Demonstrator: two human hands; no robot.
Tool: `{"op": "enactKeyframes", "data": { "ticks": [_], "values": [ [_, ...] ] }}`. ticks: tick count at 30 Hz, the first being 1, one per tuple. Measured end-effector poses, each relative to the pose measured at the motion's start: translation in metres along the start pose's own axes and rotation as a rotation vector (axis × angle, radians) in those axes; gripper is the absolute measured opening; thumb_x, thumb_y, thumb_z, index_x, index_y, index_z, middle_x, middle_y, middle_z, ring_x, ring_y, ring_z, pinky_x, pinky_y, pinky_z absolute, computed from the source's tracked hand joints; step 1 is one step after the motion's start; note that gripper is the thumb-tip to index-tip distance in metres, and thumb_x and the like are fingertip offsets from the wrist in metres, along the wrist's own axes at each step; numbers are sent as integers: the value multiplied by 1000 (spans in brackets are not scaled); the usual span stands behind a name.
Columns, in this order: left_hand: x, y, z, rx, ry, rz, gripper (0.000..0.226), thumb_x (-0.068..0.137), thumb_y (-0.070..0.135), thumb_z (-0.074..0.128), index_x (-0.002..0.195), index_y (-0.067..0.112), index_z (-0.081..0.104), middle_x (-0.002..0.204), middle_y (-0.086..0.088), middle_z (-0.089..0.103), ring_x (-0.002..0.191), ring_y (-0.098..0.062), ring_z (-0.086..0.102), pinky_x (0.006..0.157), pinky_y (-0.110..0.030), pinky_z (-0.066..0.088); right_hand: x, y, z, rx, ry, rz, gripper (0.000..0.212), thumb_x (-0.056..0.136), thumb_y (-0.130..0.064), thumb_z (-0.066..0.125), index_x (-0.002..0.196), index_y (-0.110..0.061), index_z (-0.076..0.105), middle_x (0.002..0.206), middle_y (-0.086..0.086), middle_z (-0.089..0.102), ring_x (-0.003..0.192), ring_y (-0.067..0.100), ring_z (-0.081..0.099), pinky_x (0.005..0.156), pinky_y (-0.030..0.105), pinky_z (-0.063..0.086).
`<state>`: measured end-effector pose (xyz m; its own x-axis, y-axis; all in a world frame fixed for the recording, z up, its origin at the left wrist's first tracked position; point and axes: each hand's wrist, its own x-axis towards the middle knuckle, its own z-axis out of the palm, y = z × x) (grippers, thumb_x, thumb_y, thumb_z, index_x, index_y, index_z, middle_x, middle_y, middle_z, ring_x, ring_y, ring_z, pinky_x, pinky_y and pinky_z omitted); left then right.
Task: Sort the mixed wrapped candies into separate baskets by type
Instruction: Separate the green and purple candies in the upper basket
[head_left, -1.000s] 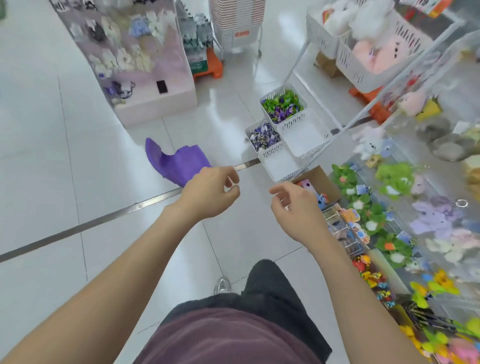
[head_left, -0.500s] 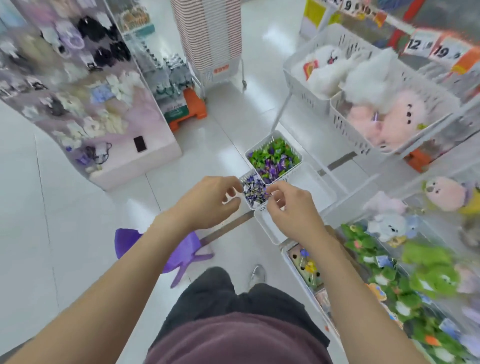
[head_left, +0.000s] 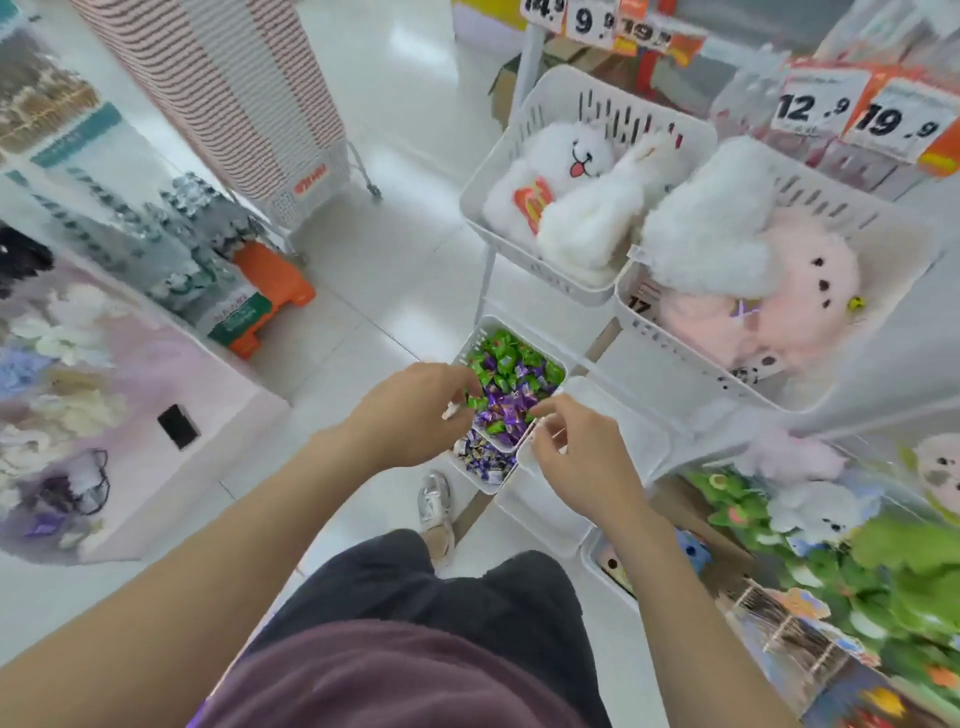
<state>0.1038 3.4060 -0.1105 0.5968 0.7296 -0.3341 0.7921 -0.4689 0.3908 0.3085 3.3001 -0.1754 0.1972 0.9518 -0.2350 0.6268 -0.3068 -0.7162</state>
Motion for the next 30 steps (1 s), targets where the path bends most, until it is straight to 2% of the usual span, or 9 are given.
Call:
{"op": "enactKeyframes", "data": {
  "ticks": [6,10,14,18,20,25,28,30],
  "values": [
    [92,-47,1,121,-261,115,22,97,35,54,115,30,65,104,11,66,92,-13,61,87,-40,54,63,27,38,30,53,144,27,96,-24,54,120,-30,65,102,-5,70,88,13,65,78,41,59],
    [155,-75,37,112,-262,170,18,95,32,51,106,28,65,95,7,69,90,-17,65,83,-40,54,103,67,79,24,105,210,25,96,-23,51,116,-31,65,105,-7,69,90,13,62,80,40,57],
    [212,-118,111,47,-207,220,18,98,25,52,106,27,68,95,13,68,87,-12,64,80,-35,54,138,116,138,4,191,216,24,97,-23,52,116,-31,63,104,-8,66,91,13,61,82,39,55],
    [265,-170,199,-63,-169,283,18,97,22,57,105,29,70,95,15,69,89,-7,64,82,-31,54,186,169,209,-21,329,144,21,98,-19,53,113,-27,66,100,-6,66,90,13,60,82,38,53],
    [289,-195,238,-113,-61,345,15,96,20,58,102,30,67,90,16,69,83,-3,63,79,-32,55,213,195,242,-47,452,56,23,96,-17,53,110,-21,70,100,-5,69,91,15,63,83,39,54],
    [325,-241,312,-261,200,501,11,95,13,59,100,21,54,80,10,64,74,-10,62,69,-38,51,247,241,310,-226,779,-239,21,87,-3,57,96,-7,76,89,4,71,85,23,64,79,35,52],
    [327,-258,339,-250,261,586,14,93,14,62,104,19,54,78,7,61,73,-12,59,70,-39,49,241,257,339,-358,846,-281,21,83,-3,58,95,-8,75,87,6,69,79,30,62,74,40,49],
    [326,-258,347,-174,283,654,20,90,16,63,108,19,55,78,6,62,73,-13,57,73,-38,46,241,260,348,-394,863,-242,22,83,-9,56,97,-10,74,88,5,70,80,31,62,75,44,48]
  ]
}}
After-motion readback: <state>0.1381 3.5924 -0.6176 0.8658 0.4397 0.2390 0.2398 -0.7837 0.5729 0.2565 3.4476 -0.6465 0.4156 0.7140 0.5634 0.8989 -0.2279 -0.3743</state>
